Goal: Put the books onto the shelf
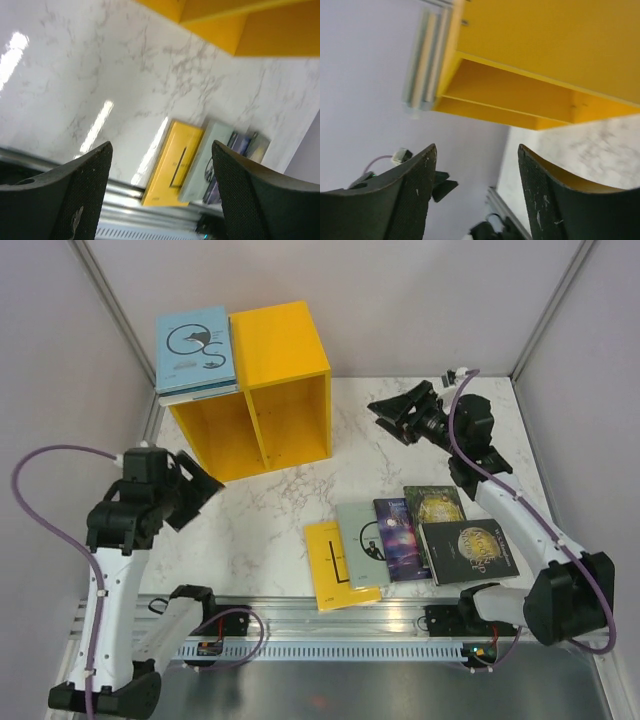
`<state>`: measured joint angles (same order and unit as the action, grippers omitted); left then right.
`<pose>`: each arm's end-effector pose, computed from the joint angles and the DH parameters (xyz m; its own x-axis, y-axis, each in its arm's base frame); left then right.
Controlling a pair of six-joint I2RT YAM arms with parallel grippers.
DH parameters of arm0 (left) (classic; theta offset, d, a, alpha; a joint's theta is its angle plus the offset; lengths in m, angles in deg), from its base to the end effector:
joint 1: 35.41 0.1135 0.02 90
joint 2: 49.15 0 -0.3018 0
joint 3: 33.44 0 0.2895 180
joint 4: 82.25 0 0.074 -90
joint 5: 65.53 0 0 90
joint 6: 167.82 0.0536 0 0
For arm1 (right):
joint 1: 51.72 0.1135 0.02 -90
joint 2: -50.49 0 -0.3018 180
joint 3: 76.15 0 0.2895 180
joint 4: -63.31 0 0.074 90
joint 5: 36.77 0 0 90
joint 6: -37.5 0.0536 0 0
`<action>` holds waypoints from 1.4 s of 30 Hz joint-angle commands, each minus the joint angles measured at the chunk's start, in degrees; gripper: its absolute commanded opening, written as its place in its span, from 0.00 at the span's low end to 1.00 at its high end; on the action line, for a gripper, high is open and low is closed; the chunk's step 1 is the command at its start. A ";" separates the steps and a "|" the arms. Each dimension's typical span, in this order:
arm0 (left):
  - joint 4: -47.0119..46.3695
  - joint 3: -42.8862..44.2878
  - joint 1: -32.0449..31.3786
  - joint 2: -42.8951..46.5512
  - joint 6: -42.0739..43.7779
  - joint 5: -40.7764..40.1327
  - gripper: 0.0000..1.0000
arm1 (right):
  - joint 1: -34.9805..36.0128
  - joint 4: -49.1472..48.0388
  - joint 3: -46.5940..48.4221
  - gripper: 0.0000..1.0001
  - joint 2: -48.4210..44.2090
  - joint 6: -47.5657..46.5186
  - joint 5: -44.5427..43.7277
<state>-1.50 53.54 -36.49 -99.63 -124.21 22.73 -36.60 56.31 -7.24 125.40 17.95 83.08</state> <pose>0.1521 -0.0012 0.4295 -0.4791 -0.7148 -0.5094 -0.5072 0.6991 -0.5040 0.3307 0.1170 0.3767 -0.6603 0.6682 -0.3428 -0.2523 0.2325 0.9393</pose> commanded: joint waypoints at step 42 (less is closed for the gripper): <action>-108.77 -39.08 -48.31 -51.21 -32.01 27.22 0.46 | -0.52 47.44 -19.86 0.93 -9.35 -26.07 -16.66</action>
<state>-96.73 15.57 -83.92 -148.37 -151.07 47.21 -37.13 104.96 -25.01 117.12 -9.13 64.98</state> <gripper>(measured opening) 0.533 0.931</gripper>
